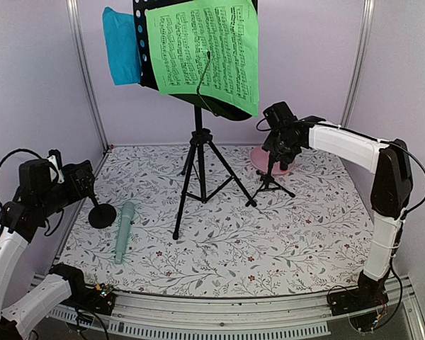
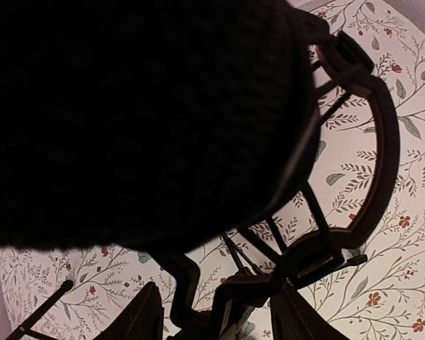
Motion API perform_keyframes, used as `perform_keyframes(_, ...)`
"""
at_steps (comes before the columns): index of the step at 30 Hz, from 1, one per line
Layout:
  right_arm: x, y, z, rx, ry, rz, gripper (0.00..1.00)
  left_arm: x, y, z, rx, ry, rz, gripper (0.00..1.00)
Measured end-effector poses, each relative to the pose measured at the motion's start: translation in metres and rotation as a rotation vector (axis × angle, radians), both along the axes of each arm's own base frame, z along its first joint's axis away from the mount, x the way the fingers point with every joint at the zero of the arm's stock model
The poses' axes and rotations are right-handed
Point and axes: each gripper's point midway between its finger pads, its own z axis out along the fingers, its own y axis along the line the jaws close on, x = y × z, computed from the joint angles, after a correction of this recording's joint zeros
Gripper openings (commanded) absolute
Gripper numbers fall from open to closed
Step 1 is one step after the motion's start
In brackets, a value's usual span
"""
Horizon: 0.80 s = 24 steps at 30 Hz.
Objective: Pack up the instrument practice props
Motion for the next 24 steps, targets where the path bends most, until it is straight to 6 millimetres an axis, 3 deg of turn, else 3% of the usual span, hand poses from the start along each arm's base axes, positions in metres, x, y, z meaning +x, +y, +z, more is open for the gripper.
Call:
perform_keyframes(6,0.001,0.002,-0.002,-0.017,0.002,0.027,0.23,0.0,0.0,0.0,0.0,0.0,0.001,0.99)
perform_keyframes(14,-0.009,0.001,0.001,-0.047,-0.005,0.099,0.2,0.001,0.001,0.0,-0.001,-0.003,0.003,0.99)
perform_keyframes(18,-0.025,-0.004,0.006,-0.099,0.004,0.188,0.2,0.001,0.001,0.0,0.001,-0.002,0.002,0.99)
perform_keyframes(24,-0.061,-0.012,0.03,-0.143,-0.022,0.352,0.15,0.001,0.001,-0.001,0.004,-0.002,0.002,0.99)
